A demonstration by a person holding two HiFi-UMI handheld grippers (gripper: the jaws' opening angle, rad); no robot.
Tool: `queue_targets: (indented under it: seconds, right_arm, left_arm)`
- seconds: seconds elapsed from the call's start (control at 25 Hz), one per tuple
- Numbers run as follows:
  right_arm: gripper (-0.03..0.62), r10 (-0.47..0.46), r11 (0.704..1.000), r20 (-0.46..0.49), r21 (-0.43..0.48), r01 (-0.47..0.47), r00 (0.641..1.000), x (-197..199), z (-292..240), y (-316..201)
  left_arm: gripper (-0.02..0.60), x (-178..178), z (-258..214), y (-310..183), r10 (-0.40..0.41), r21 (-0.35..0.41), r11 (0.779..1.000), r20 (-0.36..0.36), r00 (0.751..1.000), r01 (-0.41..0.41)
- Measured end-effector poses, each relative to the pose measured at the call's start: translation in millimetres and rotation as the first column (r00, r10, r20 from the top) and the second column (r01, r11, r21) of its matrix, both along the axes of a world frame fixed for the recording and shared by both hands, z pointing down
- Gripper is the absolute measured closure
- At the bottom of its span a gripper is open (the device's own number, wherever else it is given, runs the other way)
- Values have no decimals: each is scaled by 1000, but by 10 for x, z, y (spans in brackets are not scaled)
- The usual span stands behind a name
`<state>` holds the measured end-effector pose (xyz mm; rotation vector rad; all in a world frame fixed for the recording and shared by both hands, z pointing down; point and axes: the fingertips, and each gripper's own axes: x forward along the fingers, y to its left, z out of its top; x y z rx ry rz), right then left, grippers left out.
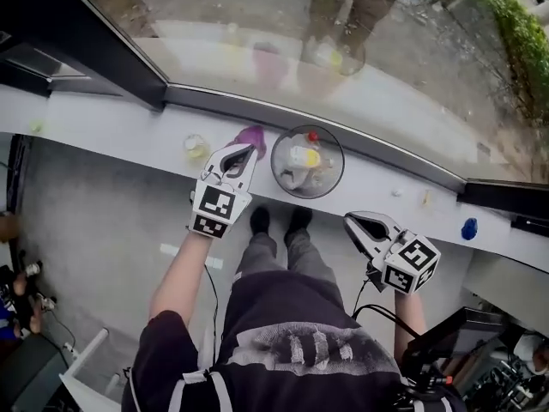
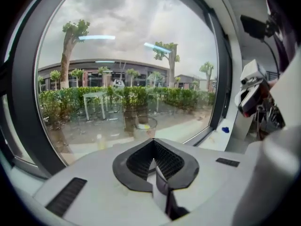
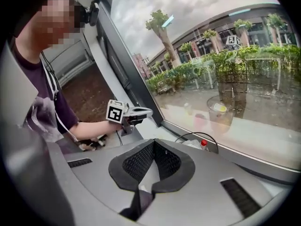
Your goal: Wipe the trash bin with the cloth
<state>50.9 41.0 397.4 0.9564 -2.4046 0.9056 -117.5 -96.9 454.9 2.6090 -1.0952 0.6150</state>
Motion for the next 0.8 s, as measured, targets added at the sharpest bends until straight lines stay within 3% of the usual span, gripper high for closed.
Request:
queue_targets:
  seconds: [0.12,0.2,0.28,0.36,0.52,0.68,0.8]
  right_arm:
    - [594,-24,1000,-58,-20,23,998,68,205,-39]
    - [594,-39,999,-63,-41,36,997,116,351,-56]
    - [594,-47,997,-64,-64,43,997,193,518,-114]
    - [594,-39,996,-68,-82,34,997,283,697,-194]
    - [594,17,999,-81,-42,-21,997,536,949,-444]
    - [571,52,999,-131,-6,-53,990,726,1285,-707]
    - [552,55,998,-225,-12,-59,973,815,1594,-826]
  left_arm:
    - [584,64,578,-45,8,-54,999,126,992,-1]
    - [434,89,1040,-46,39,-123,992,234,972,-10]
    - [383,31,1573,-55,75,-198,980,362,929,-2]
    - [285,-108,2089,-42,96,-286,958,447,889,40]
    - [165,-244,2873,-42,176,-433,898,516,838,78]
    - [164,-340,3460,-3,307,-542,838,563,767,62]
    - [164,-357,3754,-121,337,-551,832,583,739,55]
